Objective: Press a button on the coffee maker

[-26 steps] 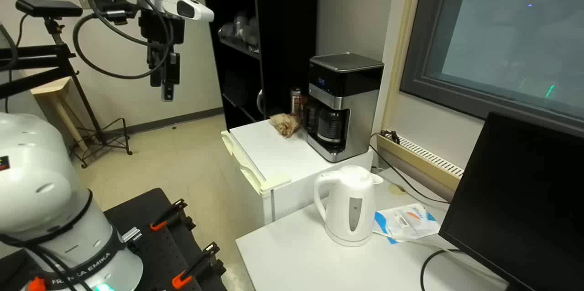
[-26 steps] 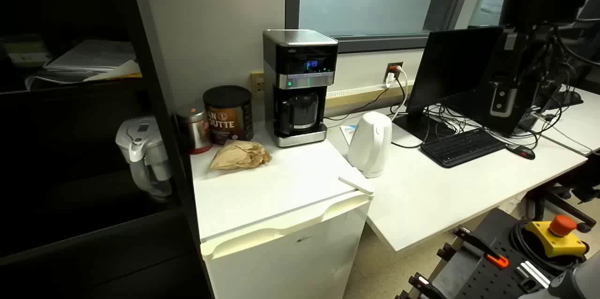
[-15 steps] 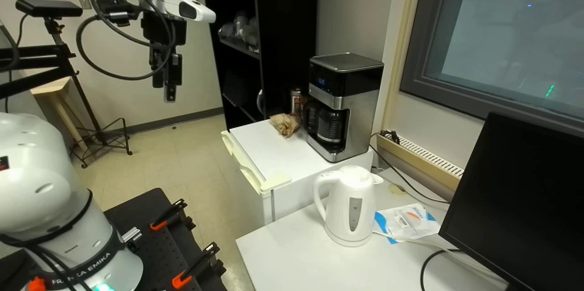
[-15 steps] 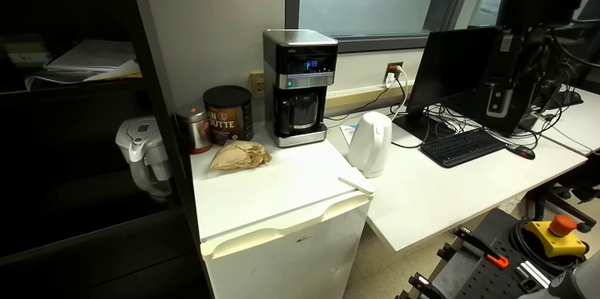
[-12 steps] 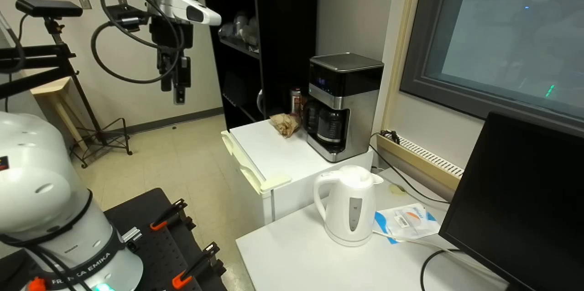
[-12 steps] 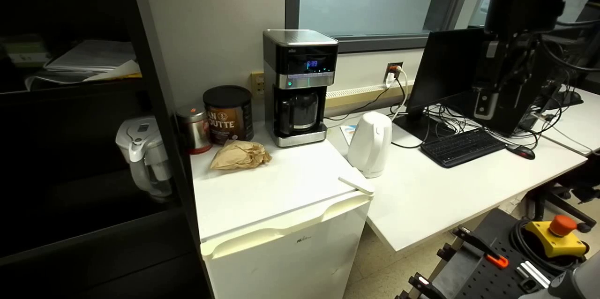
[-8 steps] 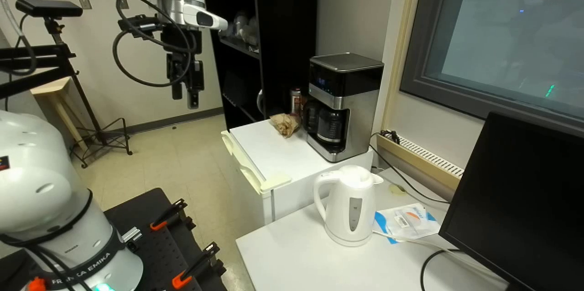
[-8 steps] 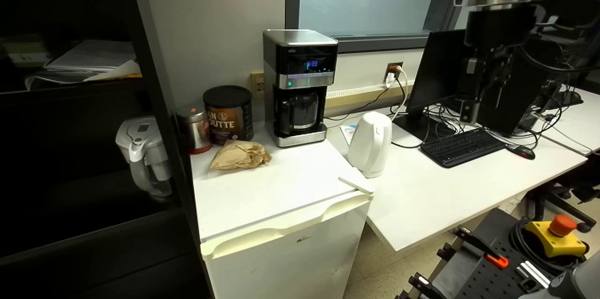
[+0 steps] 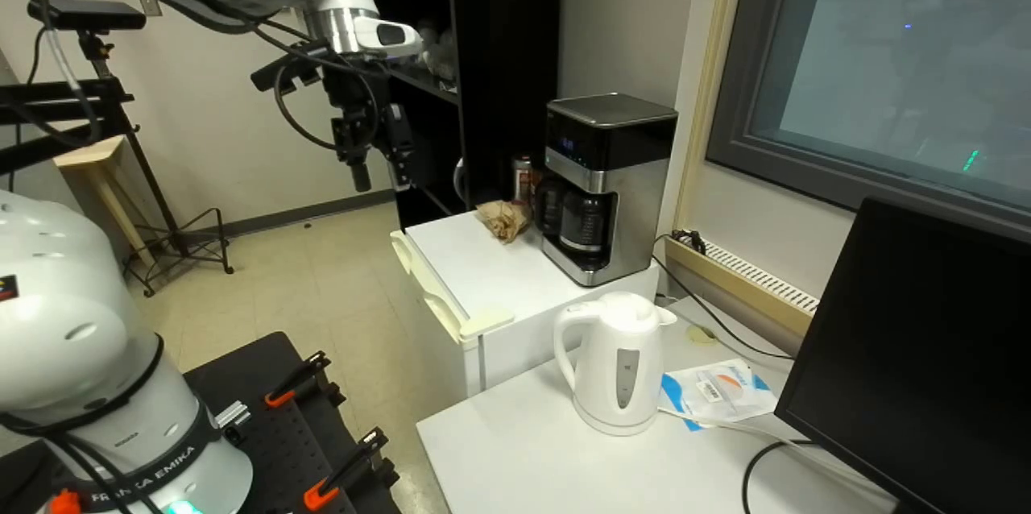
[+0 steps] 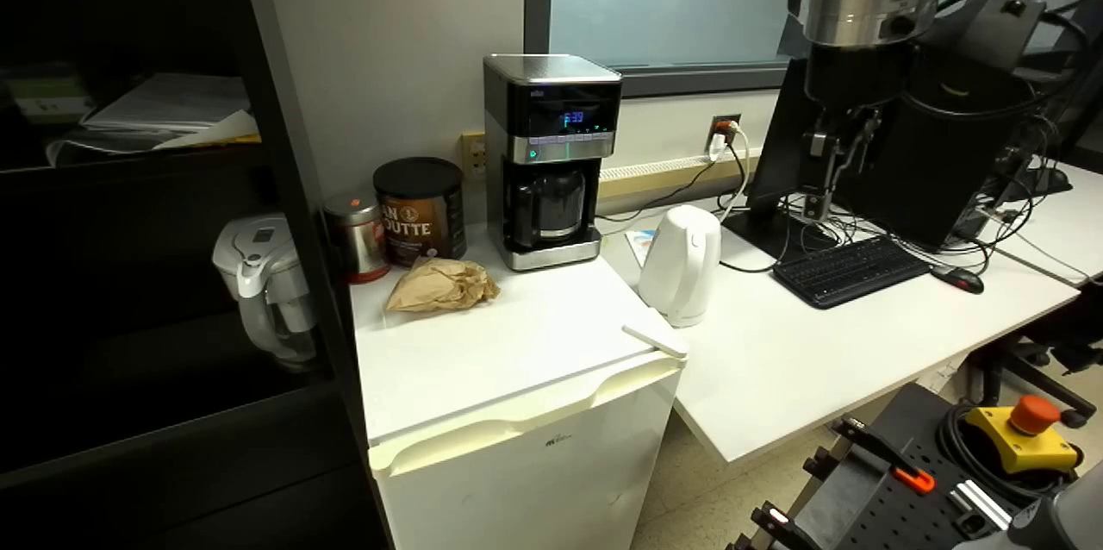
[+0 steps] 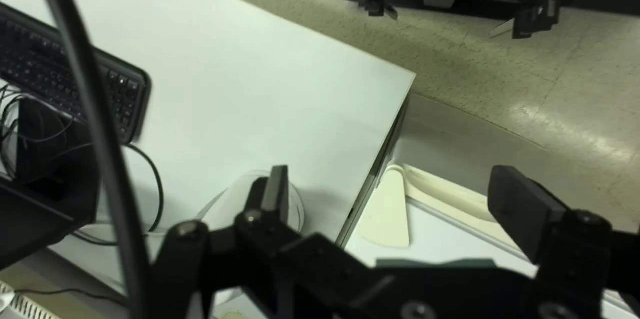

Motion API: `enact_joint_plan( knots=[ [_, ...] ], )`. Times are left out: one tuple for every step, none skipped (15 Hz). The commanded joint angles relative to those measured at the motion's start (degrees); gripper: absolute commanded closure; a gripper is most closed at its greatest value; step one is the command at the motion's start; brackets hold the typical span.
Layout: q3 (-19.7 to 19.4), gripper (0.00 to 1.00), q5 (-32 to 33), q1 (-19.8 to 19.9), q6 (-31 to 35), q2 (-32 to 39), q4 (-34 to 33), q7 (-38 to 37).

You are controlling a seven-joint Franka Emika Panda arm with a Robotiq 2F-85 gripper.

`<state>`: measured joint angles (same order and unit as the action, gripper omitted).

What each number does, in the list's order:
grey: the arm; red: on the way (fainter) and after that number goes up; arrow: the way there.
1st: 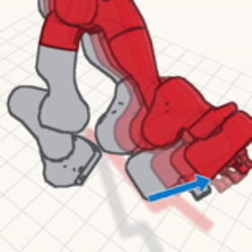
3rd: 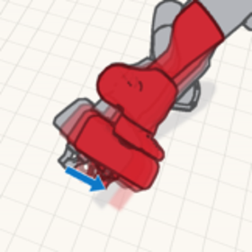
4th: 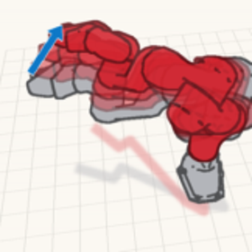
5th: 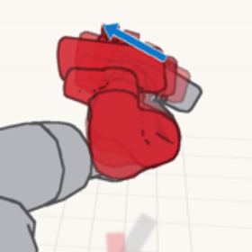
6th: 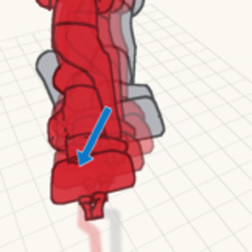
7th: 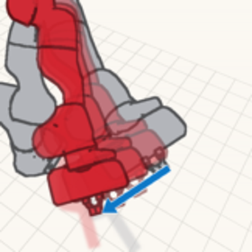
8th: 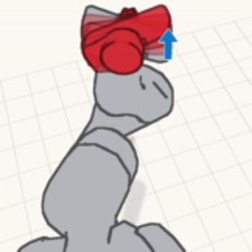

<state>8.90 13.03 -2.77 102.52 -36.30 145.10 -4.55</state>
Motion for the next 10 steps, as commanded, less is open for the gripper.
enact_joint_plan(
  knots=[
    [0.9,0.0,6.1,-0.3,7.5,3.1,0.5,-0.3],
    [1.2,0.08,8.0,-0.2,10.2,3.9,0.8,-0.8],
    [1.4,0.26,9.7,0.0,12.7,4.9,0.8,-1.0],
    [1.6,0.32,11.7,0.2,15.7,5.6,1.0,-1.6],
    [1.8,0.4,13.6,0.5,18.7,6.7,1.1,-2.0],
    [2.0,0.47,15.6,0.8,21.6,7.6,1.3,-2.8],
    [2.2,0.57,17.5,1.2,24.3,8.9,1.2,-3.6],
    [2.6,0.63,19.8,1.8,27.3,9.9,1.3,-4.8],
    [2.9,0.69,22.1,2.4,30.3,11.1,1.2,-6.2],
    [3.2,0.79,24.7,3.0,33.1,12.3,1.0,-7.6]
  ],
)
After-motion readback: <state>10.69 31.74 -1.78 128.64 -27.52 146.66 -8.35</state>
